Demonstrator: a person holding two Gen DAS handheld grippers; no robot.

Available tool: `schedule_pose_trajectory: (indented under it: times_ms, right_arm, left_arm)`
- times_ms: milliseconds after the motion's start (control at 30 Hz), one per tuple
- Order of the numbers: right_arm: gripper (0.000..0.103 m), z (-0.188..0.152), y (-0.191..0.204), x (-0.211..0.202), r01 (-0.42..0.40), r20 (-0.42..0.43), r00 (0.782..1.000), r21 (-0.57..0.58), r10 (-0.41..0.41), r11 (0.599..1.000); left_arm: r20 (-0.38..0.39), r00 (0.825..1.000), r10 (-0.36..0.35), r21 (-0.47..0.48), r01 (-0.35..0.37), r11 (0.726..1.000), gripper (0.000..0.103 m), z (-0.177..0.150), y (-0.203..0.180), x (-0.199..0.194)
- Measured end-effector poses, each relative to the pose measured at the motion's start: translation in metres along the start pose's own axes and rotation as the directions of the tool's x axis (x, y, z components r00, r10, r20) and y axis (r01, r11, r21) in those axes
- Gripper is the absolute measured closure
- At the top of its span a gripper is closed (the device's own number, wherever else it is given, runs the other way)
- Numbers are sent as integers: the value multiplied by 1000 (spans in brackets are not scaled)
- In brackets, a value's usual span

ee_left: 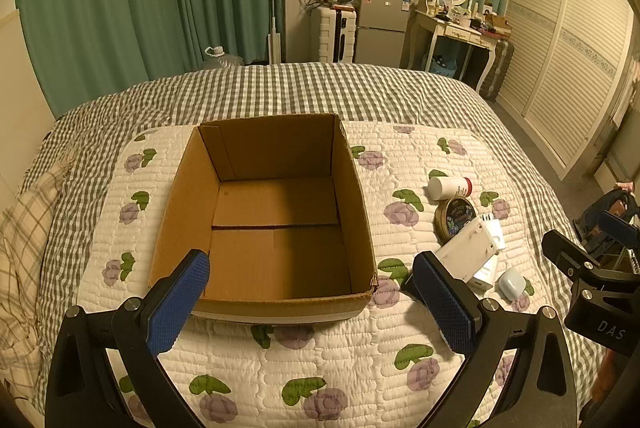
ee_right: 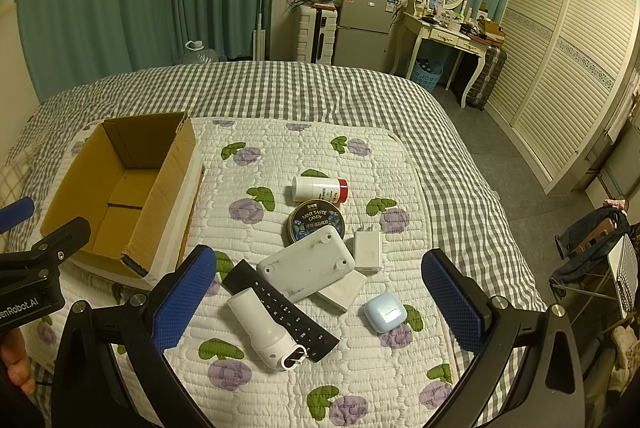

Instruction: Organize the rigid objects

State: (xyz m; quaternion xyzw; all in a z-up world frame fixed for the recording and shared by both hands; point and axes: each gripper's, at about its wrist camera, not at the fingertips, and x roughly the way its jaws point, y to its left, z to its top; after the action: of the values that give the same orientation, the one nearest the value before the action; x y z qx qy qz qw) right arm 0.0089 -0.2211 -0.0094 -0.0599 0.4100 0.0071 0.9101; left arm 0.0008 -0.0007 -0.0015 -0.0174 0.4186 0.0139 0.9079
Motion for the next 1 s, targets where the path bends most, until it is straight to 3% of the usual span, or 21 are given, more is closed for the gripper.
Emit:
schedule_pose_trajectory:
  times_ms: [1000]
  right_arm:
    - [0,-1,2,3,-2,-15,1000,6,2,1000]
  left_arm:
    - [-16,1000,2,4,-2,1000,0,-9,0,6]
